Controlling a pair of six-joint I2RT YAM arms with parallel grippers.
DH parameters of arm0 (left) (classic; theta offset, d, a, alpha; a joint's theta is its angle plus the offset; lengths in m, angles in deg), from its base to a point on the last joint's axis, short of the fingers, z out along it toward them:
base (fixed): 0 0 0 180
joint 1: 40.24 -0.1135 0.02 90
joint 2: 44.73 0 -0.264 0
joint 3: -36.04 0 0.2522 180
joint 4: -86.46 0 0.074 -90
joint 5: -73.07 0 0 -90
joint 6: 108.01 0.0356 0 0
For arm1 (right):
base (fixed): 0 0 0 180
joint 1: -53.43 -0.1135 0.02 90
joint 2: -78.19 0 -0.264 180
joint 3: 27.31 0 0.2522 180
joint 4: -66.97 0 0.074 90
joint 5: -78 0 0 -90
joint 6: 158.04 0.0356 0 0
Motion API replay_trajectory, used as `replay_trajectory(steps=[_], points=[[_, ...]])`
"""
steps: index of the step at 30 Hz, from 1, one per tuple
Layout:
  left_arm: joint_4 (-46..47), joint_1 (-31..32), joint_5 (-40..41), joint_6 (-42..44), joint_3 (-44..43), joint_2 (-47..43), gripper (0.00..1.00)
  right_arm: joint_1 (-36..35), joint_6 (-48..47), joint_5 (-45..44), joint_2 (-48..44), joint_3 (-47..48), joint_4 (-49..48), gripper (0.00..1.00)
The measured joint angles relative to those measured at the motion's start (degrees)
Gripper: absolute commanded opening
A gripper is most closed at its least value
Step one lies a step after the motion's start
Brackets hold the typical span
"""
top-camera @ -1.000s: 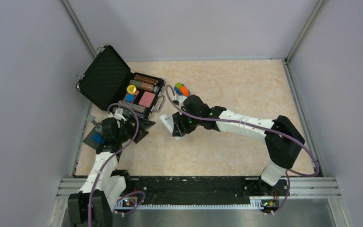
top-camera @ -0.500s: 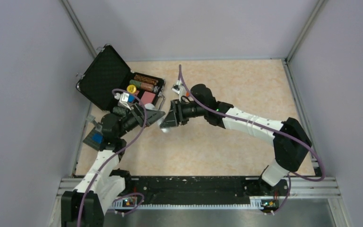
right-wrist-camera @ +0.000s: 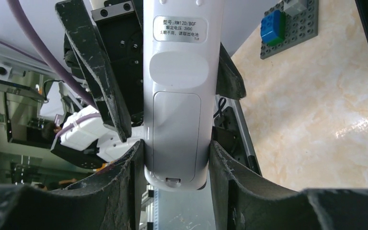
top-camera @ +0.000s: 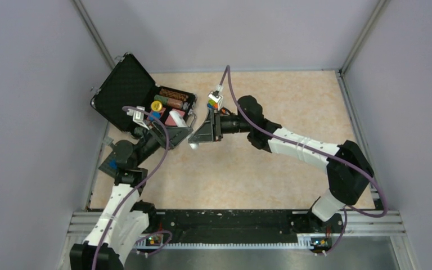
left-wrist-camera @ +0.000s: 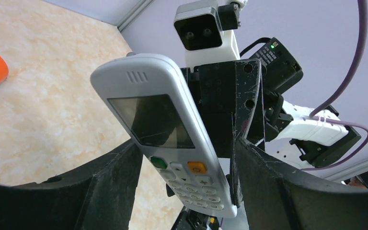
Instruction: Load the batteries into the remote control
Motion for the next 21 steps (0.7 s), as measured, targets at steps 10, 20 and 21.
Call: replay_trajectory(steps=[10,20,21], points=[[-1.2,0.6,0.8,-3.8,0.0,-0.2,0.23,0.3,0.2,0.1,-0.6,-1.8,-2.3,0.54],[-13.8,0.5,1.3,5.6,-3.4,0.5,0.16,0.9,-3.8,-6.1,-6.2,-2.4,9.5,0.99],[-16.5,0.5,1.4,7.3,-4.3,0.5,0.16,1.1,-4.4,-7.5,-7.8,-3.1,11.3,0.99]])
